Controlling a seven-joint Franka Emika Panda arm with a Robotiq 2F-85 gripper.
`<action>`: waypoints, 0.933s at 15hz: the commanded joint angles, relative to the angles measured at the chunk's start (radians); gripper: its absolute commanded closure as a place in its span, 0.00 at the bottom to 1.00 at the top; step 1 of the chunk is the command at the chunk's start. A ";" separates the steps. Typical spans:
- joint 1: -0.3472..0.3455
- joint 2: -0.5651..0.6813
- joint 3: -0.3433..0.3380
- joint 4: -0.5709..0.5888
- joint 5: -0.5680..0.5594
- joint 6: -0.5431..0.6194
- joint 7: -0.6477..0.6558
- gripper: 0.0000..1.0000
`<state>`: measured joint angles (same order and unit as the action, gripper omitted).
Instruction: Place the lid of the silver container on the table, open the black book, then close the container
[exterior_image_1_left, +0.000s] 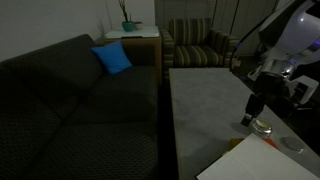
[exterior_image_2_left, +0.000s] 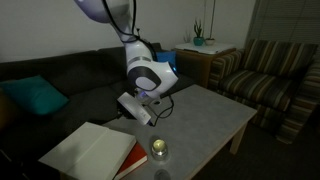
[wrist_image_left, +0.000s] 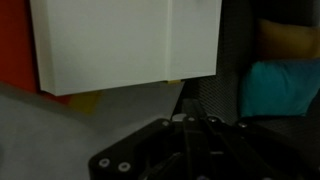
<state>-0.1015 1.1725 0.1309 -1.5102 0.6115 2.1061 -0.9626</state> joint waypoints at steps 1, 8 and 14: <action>0.003 -0.125 -0.028 -0.184 -0.074 0.107 0.151 1.00; -0.013 -0.217 -0.078 -0.399 -0.252 0.270 0.491 1.00; -0.064 -0.176 -0.076 -0.400 -0.340 0.252 0.623 0.99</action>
<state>-0.1333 0.9943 0.0267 -1.9132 0.3124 2.3536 -0.3649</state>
